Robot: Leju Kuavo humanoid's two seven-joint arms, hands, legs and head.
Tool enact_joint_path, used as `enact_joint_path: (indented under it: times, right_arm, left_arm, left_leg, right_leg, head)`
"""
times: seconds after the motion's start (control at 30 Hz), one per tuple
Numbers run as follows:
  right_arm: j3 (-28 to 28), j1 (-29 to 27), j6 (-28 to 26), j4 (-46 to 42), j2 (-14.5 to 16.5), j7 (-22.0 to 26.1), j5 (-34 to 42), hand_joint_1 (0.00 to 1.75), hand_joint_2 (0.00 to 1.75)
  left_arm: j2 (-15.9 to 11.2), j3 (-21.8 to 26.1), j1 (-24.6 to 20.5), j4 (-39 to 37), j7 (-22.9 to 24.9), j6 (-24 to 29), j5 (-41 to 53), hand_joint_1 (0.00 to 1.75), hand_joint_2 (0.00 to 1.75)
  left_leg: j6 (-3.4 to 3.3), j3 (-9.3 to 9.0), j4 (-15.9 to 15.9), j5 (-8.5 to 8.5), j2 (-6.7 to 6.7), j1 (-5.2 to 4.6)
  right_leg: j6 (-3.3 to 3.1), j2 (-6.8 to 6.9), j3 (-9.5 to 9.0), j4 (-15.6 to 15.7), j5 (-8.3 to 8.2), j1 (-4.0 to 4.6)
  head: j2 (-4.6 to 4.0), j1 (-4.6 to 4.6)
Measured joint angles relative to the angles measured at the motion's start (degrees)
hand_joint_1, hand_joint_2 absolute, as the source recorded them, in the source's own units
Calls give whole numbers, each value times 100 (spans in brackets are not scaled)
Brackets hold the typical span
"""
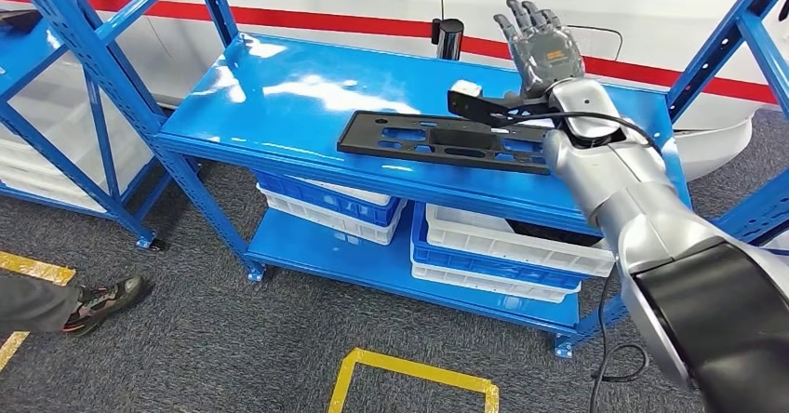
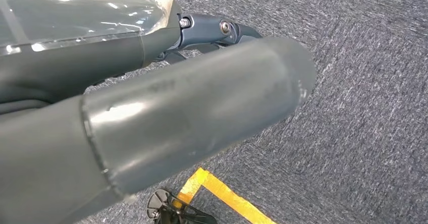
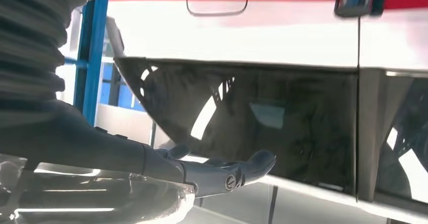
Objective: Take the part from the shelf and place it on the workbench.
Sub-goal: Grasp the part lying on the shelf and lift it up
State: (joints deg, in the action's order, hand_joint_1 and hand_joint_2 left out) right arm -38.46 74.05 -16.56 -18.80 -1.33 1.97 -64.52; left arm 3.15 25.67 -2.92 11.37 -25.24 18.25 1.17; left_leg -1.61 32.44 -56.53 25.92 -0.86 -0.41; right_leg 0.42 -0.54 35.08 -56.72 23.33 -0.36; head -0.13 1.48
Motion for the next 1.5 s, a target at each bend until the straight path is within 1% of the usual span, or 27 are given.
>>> enact_joint_path:
  times: [0.13, 0.27, 0.37, 0.47, 0.53, 0.57, 0.63, 0.73, 0.8, 0.93, 1.13, 1.3, 1.4, 1.5]
  right_arm:
    - [16, 174, 276, -62, -96, 238, 67, 0, 175]
    - [110, 469, 927, -142, -227, 668, 375, 0, 175]
    - [217, 682, 1771, -207, -330, 1182, 753, 0, 175]
    - [265, 833, 2961, -341, -467, 1635, 1216, 0, 175]
    - [262, 906, 3566, -466, -559, 1792, 1446, 0, 175]
    - [257, 937, 3735, -522, -598, 1828, 1505, 0, 175]
    - [248, 988, 3904, -613, -660, 1862, 1555, 0, 175]
    - [239, 1024, 4001, -711, -726, 1868, 1601, 0, 175]
    - [228, 1032, 4193, -768, -762, 1868, 1708, 0, 175]
    - [150, 1054, 4745, -942, -880, 1850, 2152, 0, 175]
    - [-82, 1110, 5177, -1288, -1093, 1679, 2599, 0, 175]
    - [-574, 1019, 5411, -1853, -1397, 1388, 3271, 0, 175]
    - [-1078, 867, 5338, -2228, -1630, 1208, 3696, 0, 175]
    - [-1582, 686, 5146, -2460, -1816, 1129, 3905, 0, 175]
  left_arm:
    - [-6, 39, 3, 0, 0, 0, -10, 0, 0]
    - [-21, 94, 13, 0, 1, 0, -31, 0, 0]
    - [-34, 139, 17, 0, 1, -4, -49, 0, 0]
    - [-43, 196, 19, 0, 4, -7, -70, 0, 0]
    - [-48, 236, 21, 0, 17, -3, -96, 0, 0]
    - [-51, 254, 22, 0, 25, -1, -106, 0, 0]
    - [-54, 283, 21, 0, 34, 0, -115, 0, 0]
    - [-55, 297, 21, 0, 35, 1, -115, 0, 0]
    - [-56, 301, 21, 0, 38, 1, -115, 0, 0]
    - [-58, 331, 21, 0, 49, 0, -115, 0, 0]
    - [-60, 377, 21, 0, 55, 0, -115, 0, 0]
    - [-56, 414, 20, 0, 81, -18, -41, 0, 0]
    - [-50, 438, 17, 0, 86, -37, 20, 0, 0]
    - [-44, 442, 16, 0, 66, -74, 69, 0, 0]
  left_leg:
    - [0, 0, -1, 0, 0, -1]
    - [-1, 0, -1, 0, -1, 0]
    - [-1, 0, -1, 0, -1, 0]
    - [-1, 0, -1, 1, -1, -1]
    - [-1, 1, -1, 1, -1, -1]
    - [-1, 1, -1, 1, -1, -1]
    - [-1, 0, -1, 1, -1, -1]
    - [-2, -1, -1, 1, 0, -1]
    - [-2, -2, -1, 1, 0, -1]
    - [-2, -2, -1, 1, -1, -1]
    - [-2, -2, -1, 1, 0, -1]
    - [-2, -2, -1, 2, 0, -1]
    - [-2, -2, -1, 3, 0, -2]
    - [-3, -2, -1, 3, 0, -2]
  right_leg:
    - [0, 0, 0, 0, 0, -1]
    - [0, 1, 0, 0, 0, -1]
    - [1, 1, 1, 0, 0, -1]
    - [1, 1, 1, 0, 0, -1]
    - [1, 1, 0, 0, 0, -1]
    - [1, 1, 0, 0, 0, -1]
    - [1, 1, 0, 0, 0, -2]
    - [1, 0, 0, 0, 0, -2]
    - [1, 0, 0, 0, 0, -2]
    - [1, 1, 0, 0, 0, -1]
    - [1, 1, 0, 0, 0, -1]
    - [1, 0, 0, 0, 0, -1]
    - [1, 0, -1, 1, 0, -1]
    - [1, 1, -1, 1, 0, -2]
  head:
    - [0, -1]
    - [0, 0]
    - [0, 0]
    - [0, -1]
    - [0, 0]
    - [0, 0]
    - [0, -1]
    - [0, -1]
    - [0, -1]
    - [0, 1]
    - [0, 0]
    - [0, -1]
    - [0, 0]
    - [0, 0]
